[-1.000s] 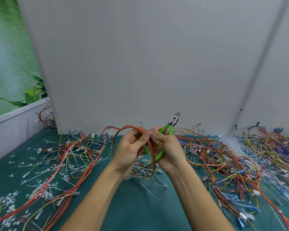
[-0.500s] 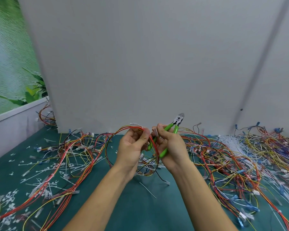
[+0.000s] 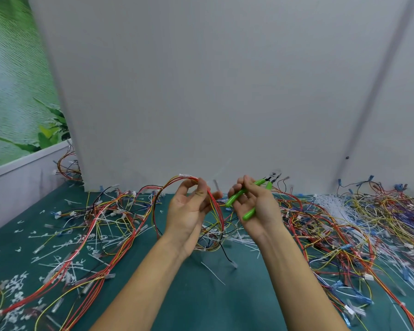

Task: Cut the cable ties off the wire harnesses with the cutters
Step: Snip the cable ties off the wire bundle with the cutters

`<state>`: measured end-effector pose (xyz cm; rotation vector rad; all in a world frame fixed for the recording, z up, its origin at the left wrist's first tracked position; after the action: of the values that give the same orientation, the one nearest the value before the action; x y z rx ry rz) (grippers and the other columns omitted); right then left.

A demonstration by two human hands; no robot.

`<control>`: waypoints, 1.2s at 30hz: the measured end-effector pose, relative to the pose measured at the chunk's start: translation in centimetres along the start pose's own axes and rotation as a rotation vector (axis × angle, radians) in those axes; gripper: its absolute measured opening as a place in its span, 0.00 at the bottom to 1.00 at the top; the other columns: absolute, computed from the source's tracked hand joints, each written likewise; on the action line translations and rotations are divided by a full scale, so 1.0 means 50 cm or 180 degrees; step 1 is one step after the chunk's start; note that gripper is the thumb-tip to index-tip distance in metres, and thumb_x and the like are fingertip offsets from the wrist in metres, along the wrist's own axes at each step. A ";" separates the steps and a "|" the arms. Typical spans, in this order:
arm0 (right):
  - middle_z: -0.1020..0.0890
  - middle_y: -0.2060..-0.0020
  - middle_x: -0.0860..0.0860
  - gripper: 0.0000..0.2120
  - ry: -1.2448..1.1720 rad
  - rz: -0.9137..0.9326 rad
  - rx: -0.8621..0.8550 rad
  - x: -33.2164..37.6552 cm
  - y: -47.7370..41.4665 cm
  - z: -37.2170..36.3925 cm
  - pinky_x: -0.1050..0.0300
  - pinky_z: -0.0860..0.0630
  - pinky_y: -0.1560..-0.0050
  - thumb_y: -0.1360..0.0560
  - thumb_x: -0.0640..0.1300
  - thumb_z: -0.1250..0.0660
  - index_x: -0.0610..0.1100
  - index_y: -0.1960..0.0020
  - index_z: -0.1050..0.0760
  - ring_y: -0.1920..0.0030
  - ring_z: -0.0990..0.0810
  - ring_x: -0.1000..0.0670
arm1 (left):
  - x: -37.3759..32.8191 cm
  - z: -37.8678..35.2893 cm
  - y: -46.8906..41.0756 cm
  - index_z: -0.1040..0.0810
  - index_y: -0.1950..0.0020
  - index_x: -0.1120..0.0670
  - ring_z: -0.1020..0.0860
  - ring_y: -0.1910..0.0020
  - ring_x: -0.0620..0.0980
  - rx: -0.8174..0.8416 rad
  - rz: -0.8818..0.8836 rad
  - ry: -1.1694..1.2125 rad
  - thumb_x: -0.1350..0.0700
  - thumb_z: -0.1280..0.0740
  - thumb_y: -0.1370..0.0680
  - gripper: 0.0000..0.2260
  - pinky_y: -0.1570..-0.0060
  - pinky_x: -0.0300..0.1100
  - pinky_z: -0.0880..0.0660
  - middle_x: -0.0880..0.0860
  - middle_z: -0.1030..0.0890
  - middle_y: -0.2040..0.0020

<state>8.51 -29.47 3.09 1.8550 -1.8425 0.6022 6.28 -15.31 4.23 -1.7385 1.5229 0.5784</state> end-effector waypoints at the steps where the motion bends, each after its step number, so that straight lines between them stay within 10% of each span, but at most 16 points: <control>1: 0.21 0.63 0.47 0.06 -0.0041 0.0055 -0.0046 0.011 -0.002 0.007 0.58 0.19 0.60 0.16 0.35 0.39 0.39 0.51 0.25 0.65 0.22 0.52 | -0.002 0.000 -0.001 0.26 0.51 0.52 0.16 0.63 0.51 0.0041 0.0040 0.0034 0.54 0.31 0.26 0.07 0.61 0.40 0.20 0.51 0.20 0.64; 7: 0.22 0.65 0.47 0.04 0.0741 0.0261 -0.0157 0.032 -0.005 0.023 0.54 0.19 0.60 0.17 0.36 0.37 0.40 0.51 0.27 0.65 0.22 0.50 | -0.021 0.010 -0.007 0.25 0.50 0.53 0.18 0.68 0.49 0.0126 0.0077 -0.0120 0.52 0.31 0.26 0.09 0.68 0.40 0.20 0.50 0.19 0.63; 17: 0.18 0.57 0.48 0.11 0.4961 0.0606 0.0821 -0.040 0.037 -0.056 0.51 0.24 0.56 0.20 0.54 0.32 0.47 0.46 0.22 0.60 0.21 0.49 | -0.058 0.025 -0.011 0.23 0.50 0.51 0.28 0.74 0.45 0.0089 -0.0256 -0.0438 0.51 0.31 0.22 0.04 0.78 0.38 0.32 0.50 0.21 0.61; 27: 0.27 0.67 0.55 0.06 0.4861 0.1306 0.1187 -0.022 0.058 -0.092 0.69 0.32 0.65 0.19 0.50 0.32 0.49 0.46 0.24 0.68 0.29 0.59 | -0.101 0.041 -0.008 0.24 0.50 0.51 0.31 0.80 0.43 -0.0143 -0.0525 -0.0263 0.63 0.36 0.19 0.07 0.80 0.34 0.35 0.43 0.20 0.62; 36: 0.27 0.67 0.54 0.06 0.4757 0.1332 0.1272 -0.023 0.065 -0.101 0.67 0.33 0.66 0.19 0.49 0.32 0.47 0.46 0.23 0.69 0.31 0.59 | -0.097 0.024 -0.004 0.21 0.46 0.54 0.30 0.78 0.43 0.0089 -0.0539 -0.0392 0.47 0.29 0.27 0.14 0.80 0.37 0.33 0.48 0.16 0.48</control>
<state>5.29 -25.55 6.50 0.5883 -0.9920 1.8973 5.69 -11.33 7.14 -1.7565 1.2792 0.5639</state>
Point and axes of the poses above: each hand's wrist, its own y-axis away from the middle knuckle, its own z-axis out of the back of the hand, x = y × z, the point moved 10 cm from there along -y, towards the middle knuckle
